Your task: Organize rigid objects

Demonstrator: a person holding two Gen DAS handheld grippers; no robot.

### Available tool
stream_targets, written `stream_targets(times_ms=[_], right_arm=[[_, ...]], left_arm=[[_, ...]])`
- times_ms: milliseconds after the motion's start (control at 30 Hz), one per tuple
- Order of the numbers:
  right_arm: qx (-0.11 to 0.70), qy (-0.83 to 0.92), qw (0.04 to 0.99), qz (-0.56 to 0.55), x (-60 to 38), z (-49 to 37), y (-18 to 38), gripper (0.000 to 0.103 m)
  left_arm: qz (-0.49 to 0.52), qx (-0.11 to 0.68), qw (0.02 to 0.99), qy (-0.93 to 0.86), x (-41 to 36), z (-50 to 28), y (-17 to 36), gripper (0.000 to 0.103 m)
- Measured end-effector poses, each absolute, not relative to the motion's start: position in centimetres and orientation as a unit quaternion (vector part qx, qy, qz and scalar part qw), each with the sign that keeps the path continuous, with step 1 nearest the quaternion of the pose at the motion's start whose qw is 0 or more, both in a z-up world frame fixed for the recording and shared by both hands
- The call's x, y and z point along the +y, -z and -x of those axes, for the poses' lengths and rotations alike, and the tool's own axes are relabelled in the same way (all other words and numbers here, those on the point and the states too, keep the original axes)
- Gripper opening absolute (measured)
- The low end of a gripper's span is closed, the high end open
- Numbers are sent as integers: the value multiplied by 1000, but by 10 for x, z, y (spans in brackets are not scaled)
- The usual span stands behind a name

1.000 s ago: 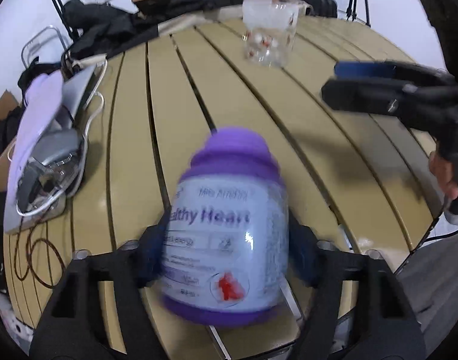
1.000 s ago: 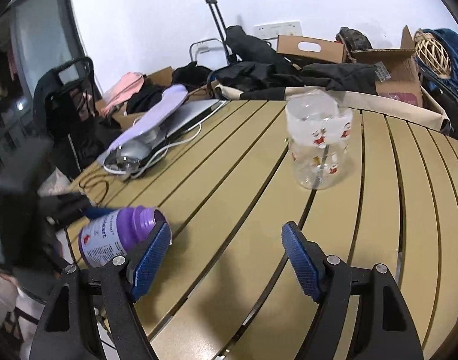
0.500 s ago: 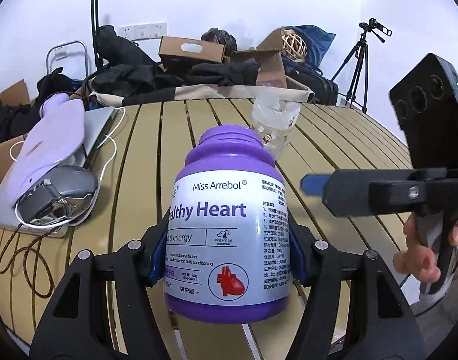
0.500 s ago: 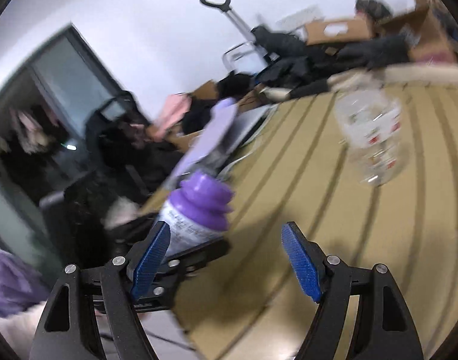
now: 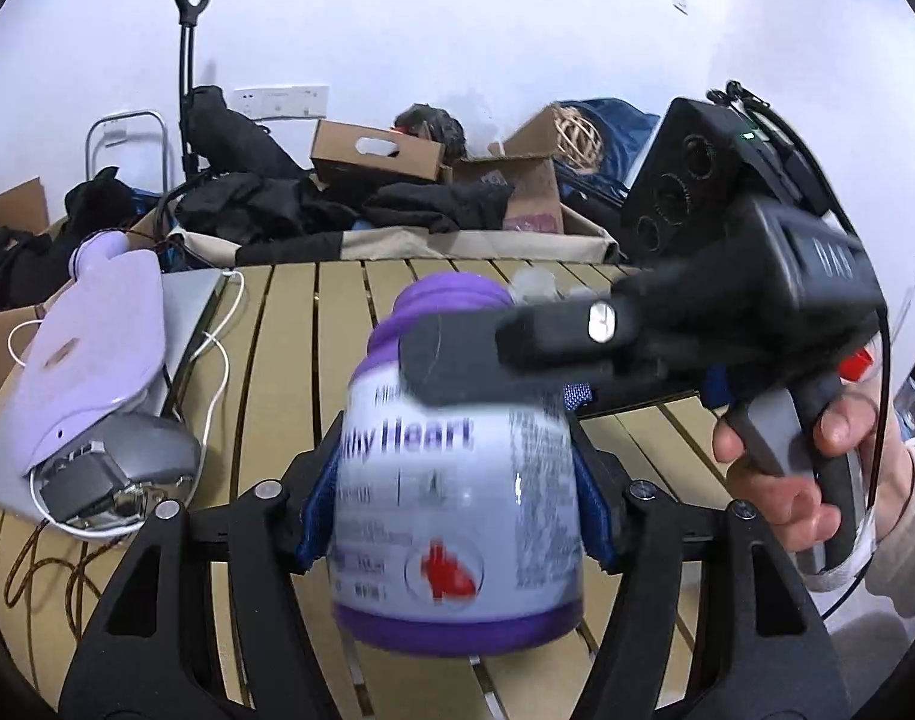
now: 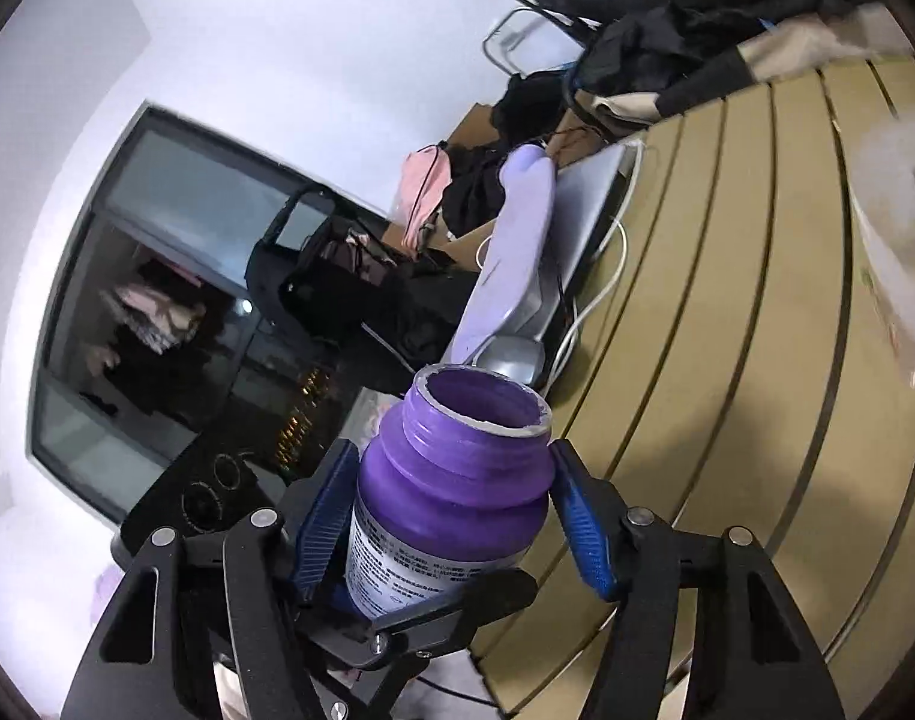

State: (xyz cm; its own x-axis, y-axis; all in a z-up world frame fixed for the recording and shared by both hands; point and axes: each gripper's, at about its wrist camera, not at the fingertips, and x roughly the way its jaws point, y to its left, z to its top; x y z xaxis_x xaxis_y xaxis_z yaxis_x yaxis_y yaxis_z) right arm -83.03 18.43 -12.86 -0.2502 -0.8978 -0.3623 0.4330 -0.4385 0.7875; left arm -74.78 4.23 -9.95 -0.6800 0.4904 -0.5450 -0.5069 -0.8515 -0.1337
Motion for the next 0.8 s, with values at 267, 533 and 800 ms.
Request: stream_targets(times_ms=[267, 533, 800], right_arm=[[0, 856, 395, -335, 160, 834, 82, 68], [111, 860, 396, -303, 156, 890, 58, 68], [118, 837, 386, -371, 157, 919, 97, 68]], left_arm=[[257, 44, 263, -929, 61, 782, 93, 60], [249, 15, 230, -941, 71, 849, 88, 60], [294, 32, 222, -929, 86, 858, 125, 60]])
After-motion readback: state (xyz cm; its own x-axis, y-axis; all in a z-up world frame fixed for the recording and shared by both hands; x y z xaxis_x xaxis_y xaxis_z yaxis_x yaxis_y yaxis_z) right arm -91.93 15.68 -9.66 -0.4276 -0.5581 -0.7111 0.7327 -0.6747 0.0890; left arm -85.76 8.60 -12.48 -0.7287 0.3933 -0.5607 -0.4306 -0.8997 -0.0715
